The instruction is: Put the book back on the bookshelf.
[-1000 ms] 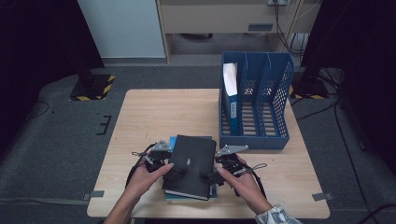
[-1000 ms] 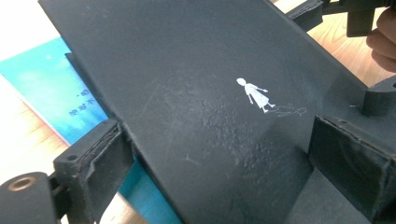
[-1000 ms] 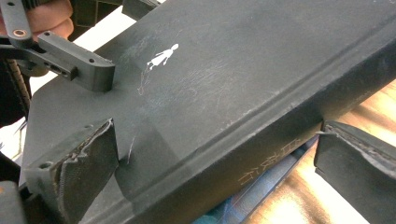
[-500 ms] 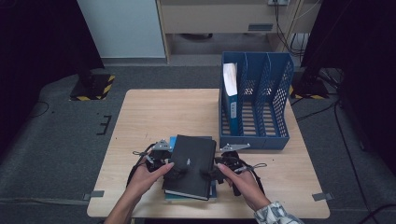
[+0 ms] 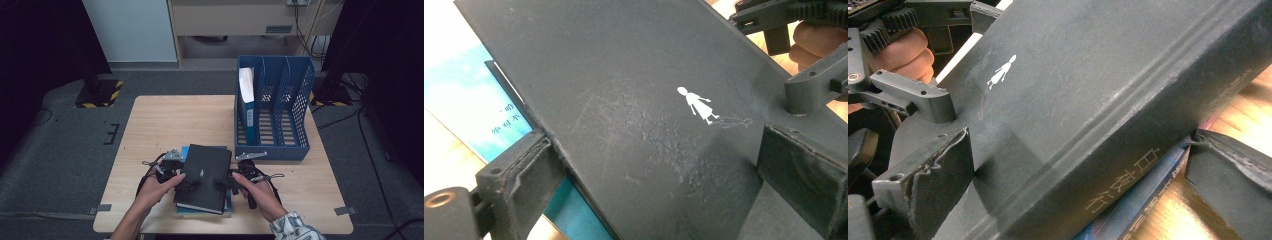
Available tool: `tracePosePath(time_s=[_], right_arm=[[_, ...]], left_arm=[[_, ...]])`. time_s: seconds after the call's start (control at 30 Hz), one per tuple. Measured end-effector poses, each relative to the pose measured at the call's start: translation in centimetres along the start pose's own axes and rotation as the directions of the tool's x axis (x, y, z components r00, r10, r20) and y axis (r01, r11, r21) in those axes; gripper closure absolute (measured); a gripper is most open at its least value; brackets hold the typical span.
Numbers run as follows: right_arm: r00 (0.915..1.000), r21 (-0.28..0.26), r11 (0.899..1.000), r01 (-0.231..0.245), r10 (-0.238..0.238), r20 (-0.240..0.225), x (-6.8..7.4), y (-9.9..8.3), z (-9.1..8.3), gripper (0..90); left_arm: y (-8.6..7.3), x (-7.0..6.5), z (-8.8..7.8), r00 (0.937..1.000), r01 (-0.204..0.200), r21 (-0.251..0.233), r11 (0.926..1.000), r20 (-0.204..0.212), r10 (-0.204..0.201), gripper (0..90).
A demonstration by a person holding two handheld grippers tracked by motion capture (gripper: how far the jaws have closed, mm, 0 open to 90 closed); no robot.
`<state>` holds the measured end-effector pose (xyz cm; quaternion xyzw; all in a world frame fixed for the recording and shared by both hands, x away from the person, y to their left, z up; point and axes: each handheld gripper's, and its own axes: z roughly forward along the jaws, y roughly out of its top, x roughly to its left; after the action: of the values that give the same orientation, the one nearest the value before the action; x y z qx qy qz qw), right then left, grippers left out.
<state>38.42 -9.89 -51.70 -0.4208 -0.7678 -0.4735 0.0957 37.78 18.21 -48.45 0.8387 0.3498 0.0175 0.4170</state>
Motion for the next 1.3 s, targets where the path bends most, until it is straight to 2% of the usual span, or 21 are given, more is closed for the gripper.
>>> tracePosePath(time_s=[0.3,0.5,0.63,0.73,0.87,1.07,1.2,1.3], right_arm=[[0.9996,0.002,1.000,-0.019,0.019,-0.020,-0.5,0.1,0.0,0.0],[0.9986,-0.002,0.999,-0.037,0.037,-0.037,-1.1,0.2,0.1,0.0],[0.9987,0.004,0.999,-0.032,0.032,-0.039,-1.1,0.4,0.1,0.1],[0.9989,0.003,1.000,-0.026,0.026,-0.039,-1.1,0.4,0.1,0.4],[0.9997,0.000,1.000,0.001,-0.001,-0.023,-0.6,0.8,-0.2,1.4],[0.9982,-0.007,0.998,0.059,-0.059,0.013,0.5,2.0,-0.5,5.5],[0.9962,-0.022,0.996,0.084,-0.084,0.026,1.3,2.8,-1.0,9.4],[0.9916,-0.022,0.992,0.124,-0.123,0.038,2.0,3.7,-1.3,11.5]], left_arm=[[0.4,0.2,0.3,0.9998,-0.015,0.009,0.9998,0.012,0.015,4.5],[0.4,0.2,0.5,0.9997,-0.019,-0.003,0.9998,0.016,0.019,4.6],[0.5,0.3,0.5,0.9996,-0.019,-0.007,0.9998,0.020,0.019,5.5],[0.5,0.4,0.2,0.9996,-0.019,-0.015,0.9997,0.021,0.019,9.3],[0.5,0.6,-0.4,0.9994,-0.022,-0.029,0.9993,0.026,0.023,15.0],[0.8,0.6,-1.7,0.9988,-0.049,-0.042,0.9979,0.004,0.049,21.1],[0.9,0.6,-2.4,0.9992,-0.039,-0.055,0.9977,0.004,0.039,24.0],[1.3,0.8,-3.0,0.9993,-0.038,-0.069,0.9969,-0.003,0.038,25.7]])
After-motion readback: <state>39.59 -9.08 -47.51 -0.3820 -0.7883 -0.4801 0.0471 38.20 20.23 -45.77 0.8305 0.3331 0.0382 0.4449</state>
